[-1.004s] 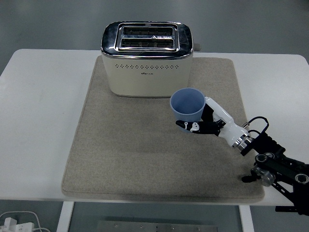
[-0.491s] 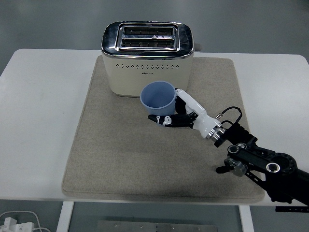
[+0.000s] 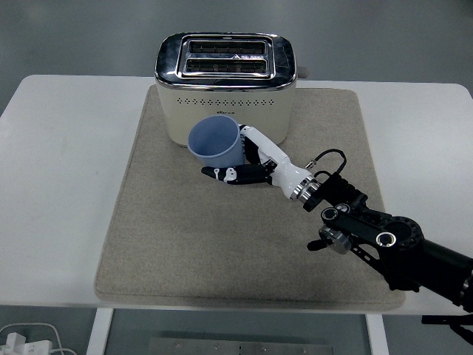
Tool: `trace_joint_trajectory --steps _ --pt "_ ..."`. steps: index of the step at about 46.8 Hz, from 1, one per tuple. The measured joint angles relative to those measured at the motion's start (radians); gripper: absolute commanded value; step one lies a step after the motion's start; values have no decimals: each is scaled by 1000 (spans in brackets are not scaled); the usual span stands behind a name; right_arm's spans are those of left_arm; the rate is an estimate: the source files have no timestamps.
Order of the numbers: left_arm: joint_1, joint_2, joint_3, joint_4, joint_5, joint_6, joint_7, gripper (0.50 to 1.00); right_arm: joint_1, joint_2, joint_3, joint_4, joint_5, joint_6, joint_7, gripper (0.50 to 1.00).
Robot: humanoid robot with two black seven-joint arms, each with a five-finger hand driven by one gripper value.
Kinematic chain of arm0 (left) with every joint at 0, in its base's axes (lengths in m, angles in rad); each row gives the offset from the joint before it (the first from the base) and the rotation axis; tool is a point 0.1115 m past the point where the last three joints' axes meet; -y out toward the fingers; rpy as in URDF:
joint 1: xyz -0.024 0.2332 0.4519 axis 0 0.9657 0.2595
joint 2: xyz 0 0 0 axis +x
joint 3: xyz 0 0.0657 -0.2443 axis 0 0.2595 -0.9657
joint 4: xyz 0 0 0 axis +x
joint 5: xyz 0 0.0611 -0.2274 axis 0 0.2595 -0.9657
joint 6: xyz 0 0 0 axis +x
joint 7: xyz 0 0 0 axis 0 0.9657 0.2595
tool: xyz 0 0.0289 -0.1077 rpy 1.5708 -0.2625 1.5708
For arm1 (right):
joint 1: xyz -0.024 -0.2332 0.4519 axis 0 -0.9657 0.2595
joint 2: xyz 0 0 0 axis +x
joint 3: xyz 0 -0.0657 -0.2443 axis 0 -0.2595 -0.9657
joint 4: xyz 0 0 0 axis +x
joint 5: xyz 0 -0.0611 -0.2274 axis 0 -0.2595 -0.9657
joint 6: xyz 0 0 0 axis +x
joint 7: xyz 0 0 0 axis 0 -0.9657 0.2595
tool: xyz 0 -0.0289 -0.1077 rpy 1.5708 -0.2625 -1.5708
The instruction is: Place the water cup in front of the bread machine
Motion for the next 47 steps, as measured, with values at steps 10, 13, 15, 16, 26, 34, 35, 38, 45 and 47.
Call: trace_joint_trajectory --steps 10,13,15,16,26,34,35,38,45,47 --pt "-1 0 1 -1 0 0 0 1000 2 30 -12 -34 -1 -1 0 500" --pt "-1 0 1 -1 0 0 0 1000 3 30 -19 -56 -1 -1 0 500" --pt "-1 0 1 -2 0 0 0 1000 3 30 -20 -70 -1 -1 0 500" --pt "-1 0 1 -2 0 0 0 1000 3 30 -20 -74 -1 -1 0 500" --pt "-1 0 1 -3 0 0 0 1000 2 31 -21 -96 -1 -4 2 500" --pt "-1 0 1 -3 0 0 0 1000 -3 31 -19 -101 -1 -6 2 500" --pt "-1 0 1 -3 0 0 0 1000 -4 31 -19 -101 -1 -6 2 500" --pt "-1 0 1 -3 0 0 0 1000 -5 31 -19 -101 0 -17 3 500" --pt "-1 0 1 -3 1 0 0 1000 -20 31 -17 -95 0 -43 3 500" --pt "-1 0 1 -3 1 0 0 1000 -22 31 -17 -95 0 -46 3 500"
